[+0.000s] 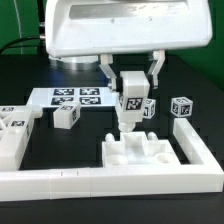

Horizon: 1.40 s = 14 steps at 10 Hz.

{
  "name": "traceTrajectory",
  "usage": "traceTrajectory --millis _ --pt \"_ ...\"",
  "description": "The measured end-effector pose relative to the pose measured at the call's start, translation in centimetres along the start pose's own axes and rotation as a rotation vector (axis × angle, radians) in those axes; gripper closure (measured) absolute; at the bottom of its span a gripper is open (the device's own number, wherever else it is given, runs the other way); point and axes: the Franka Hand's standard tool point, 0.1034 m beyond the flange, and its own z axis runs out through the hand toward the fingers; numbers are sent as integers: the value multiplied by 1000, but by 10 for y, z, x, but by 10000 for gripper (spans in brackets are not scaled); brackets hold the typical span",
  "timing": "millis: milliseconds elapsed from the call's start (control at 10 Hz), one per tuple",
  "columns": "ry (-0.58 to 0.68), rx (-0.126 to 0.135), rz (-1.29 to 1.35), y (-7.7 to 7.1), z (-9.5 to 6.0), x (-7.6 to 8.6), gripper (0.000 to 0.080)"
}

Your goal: Assemble chair

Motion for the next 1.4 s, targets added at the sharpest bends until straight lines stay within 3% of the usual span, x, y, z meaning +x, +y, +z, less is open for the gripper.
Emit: traceTrajectory --millis 100,500,600,1400 --pt "2 4 7 -10 -1 1 508" --pt "57 -2 -9 -9 0 4 508" --pt "130 -7 -15 -12 3 5 508" --pt "96 10 -44 -36 38 -5 508"
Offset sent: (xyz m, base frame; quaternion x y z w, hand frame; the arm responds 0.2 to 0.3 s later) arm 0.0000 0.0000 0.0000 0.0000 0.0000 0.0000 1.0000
